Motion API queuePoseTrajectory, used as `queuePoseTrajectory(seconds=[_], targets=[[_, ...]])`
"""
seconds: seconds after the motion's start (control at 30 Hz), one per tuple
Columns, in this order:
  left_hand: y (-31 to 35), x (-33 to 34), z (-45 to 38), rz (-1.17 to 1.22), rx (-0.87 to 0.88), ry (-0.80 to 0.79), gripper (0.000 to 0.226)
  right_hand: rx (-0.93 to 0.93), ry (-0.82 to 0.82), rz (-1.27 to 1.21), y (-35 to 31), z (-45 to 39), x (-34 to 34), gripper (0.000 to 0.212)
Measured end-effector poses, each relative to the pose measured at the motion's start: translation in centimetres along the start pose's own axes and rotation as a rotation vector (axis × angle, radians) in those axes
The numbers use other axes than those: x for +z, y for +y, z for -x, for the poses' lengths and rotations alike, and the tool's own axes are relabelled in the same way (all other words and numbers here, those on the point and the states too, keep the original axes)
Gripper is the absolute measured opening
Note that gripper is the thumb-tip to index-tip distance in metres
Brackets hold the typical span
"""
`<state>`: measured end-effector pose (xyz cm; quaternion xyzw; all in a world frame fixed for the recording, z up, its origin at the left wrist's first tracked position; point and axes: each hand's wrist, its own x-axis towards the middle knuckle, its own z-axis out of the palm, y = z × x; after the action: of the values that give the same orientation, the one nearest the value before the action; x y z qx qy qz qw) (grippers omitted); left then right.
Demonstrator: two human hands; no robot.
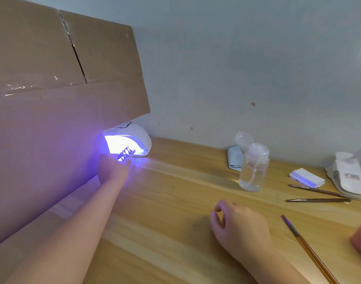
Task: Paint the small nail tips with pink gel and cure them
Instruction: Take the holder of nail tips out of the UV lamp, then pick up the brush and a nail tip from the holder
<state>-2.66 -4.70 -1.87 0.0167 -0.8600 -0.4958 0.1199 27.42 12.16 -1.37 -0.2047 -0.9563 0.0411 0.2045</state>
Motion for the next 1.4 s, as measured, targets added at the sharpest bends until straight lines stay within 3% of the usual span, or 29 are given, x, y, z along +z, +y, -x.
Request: queuePoseTrajectory(seconds=[0.17, 0.27, 0.37, 0.47, 0.6, 0.7, 0.8, 0.97, 1.13, 1.23, 1.33, 1.4], targets=[[2.3, -2.9, 5.4, 0.107, 0.071, 0.032, 0.041, -0.044, 0.056, -0.171, 1.7, 0.5, -4.6, 0.019], [6.3, -4.2, 9.9, 0.349, 0.113, -0.114, 0.039, -0.002, 0.137, -0.304, 4.9, 3.1, -7.6, 0.011], [11.3, -3.9, 16.4, 0.549, 0.224, -0.365, 0.037, 0.079, 0.273, -0.499, 8.5, 7.0, -9.2, 0.007], [15.1, -1.9, 24.5, 0.645, 0.332, -0.634, 0.035, 0.215, 0.321, -0.677, 11.7, 10.9, -10.3, 0.029], [16.4, 2.1, 33.3, 0.642, 0.447, -0.816, 0.034, 0.348, 0.285, -1.016, 15.9, 13.2, -11.8, 0.076], [16.0, 4.5, 36.6, 0.593, 0.486, -0.86, 0.032, 0.404, 0.308, -1.17, 18.5, 13.5, -12.7, 0.074], [15.2, 5.8, 37.6, 0.556, 0.537, -0.85, 0.031, 0.44, 0.324, -1.126, 20.6, 13.8, -12.9, 0.053], [13.4, 6.4, 37.3, 0.46, 0.61, -0.847, 0.035, 0.456, 0.205, -1.054, 22.3, 14.6, -11.9, 0.044], [12.3, 6.5, 37.4, 0.219, 0.788, -0.763, 0.038, 0.512, 0.107, -0.676, 23.7, 14.8, -10.7, 0.029], [12.1, 6.5, 37.8, 0.148, 0.853, -0.789, 0.037, 0.485, 0.001, -0.442, 23.9, 14.6, -10.2, 0.029], [12.0, 6.4, 37.9, 0.059, 0.893, -0.836, 0.032, 0.471, 0.015, -0.42, 23.9, 14.5, -10.2, 0.033], [12.1, 6.3, 37.7, 0.005, 0.942, -0.766, 0.021, 0.455, 0.014, -0.403, 24.0, 14.6, -10.1, 0.035]])
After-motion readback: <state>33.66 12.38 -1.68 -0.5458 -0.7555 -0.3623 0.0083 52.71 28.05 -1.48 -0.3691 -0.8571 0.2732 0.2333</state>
